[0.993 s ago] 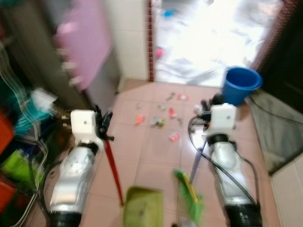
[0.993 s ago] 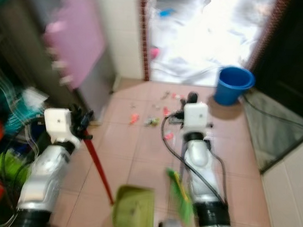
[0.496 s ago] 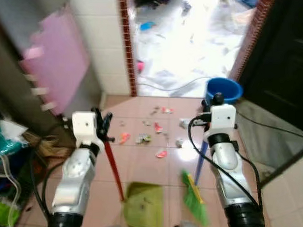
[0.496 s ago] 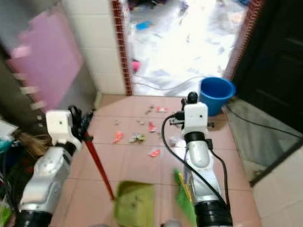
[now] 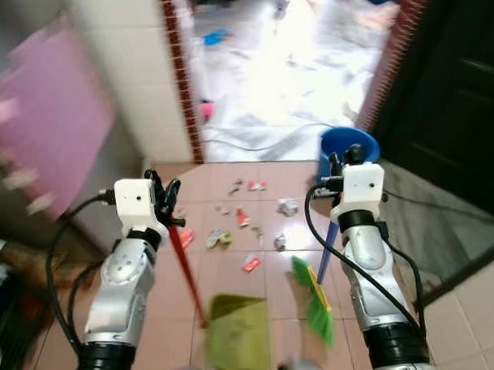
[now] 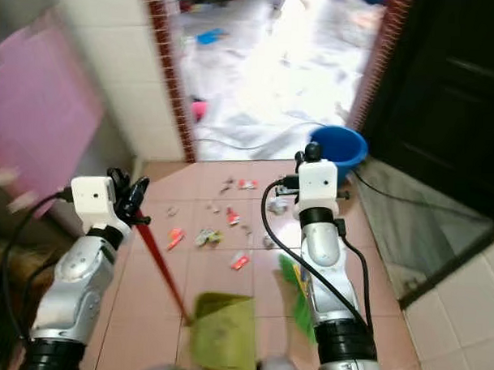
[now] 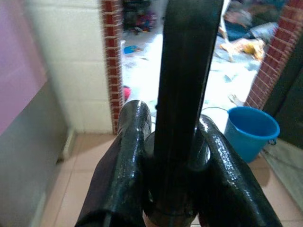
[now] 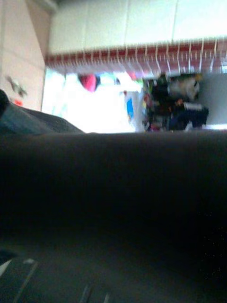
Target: Sweep floor
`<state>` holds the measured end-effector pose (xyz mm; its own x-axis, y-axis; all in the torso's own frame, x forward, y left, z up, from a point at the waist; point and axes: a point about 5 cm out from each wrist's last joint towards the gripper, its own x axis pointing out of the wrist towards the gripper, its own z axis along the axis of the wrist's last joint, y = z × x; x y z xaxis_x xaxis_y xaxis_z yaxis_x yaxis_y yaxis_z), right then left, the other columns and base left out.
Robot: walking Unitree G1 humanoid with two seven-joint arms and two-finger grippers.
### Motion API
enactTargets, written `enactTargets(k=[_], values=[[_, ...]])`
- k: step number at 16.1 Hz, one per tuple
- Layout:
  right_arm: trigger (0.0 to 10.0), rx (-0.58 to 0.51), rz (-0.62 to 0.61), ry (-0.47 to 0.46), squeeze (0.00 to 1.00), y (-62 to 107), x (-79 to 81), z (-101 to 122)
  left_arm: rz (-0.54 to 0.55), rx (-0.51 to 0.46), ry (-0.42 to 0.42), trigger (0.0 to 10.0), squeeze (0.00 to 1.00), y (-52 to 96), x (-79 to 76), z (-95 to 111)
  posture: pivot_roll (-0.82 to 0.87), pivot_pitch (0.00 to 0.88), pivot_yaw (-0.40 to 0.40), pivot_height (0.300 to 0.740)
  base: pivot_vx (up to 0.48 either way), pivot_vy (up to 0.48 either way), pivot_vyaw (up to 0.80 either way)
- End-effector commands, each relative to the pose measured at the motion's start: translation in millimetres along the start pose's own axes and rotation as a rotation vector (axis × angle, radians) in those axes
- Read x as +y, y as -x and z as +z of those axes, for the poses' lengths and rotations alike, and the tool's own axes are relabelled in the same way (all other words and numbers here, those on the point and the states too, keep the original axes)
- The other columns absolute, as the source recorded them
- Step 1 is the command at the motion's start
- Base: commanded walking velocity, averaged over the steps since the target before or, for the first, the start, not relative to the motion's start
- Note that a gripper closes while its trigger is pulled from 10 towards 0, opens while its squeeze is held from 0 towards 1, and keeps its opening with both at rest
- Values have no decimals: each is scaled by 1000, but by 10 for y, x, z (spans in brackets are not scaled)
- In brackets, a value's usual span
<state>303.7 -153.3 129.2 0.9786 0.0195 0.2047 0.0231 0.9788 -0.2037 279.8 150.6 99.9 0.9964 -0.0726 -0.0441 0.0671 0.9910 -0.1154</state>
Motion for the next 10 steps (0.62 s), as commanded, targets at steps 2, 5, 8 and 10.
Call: enactTargets(k=[2, 5, 8, 10], values=[[10000, -34, -64, 131, 0, -15, -151, 50, 14, -97, -13, 10000, 0, -17, -9, 190, -44, 0, 50, 740, 334, 345, 0], [10000, -35, -93, 147, 0, -39, -214, 50, 61, -143, -20, 10000, 0, -48, 38, 313, -42, 0, 49, 740, 336, 342, 0], [10000, -49, -94, 142, 0, -89, -207, 84, 92, -145, -26, 10000, 0, -80, 81, 328, -43, 0, 52, 740, 335, 344, 0], [10000, -54, -93, 139, 0, -105, -197, 94, 104, -140, -30, 10000, 0, -93, 102, 328, -41, 0, 53, 740, 336, 343, 0]])
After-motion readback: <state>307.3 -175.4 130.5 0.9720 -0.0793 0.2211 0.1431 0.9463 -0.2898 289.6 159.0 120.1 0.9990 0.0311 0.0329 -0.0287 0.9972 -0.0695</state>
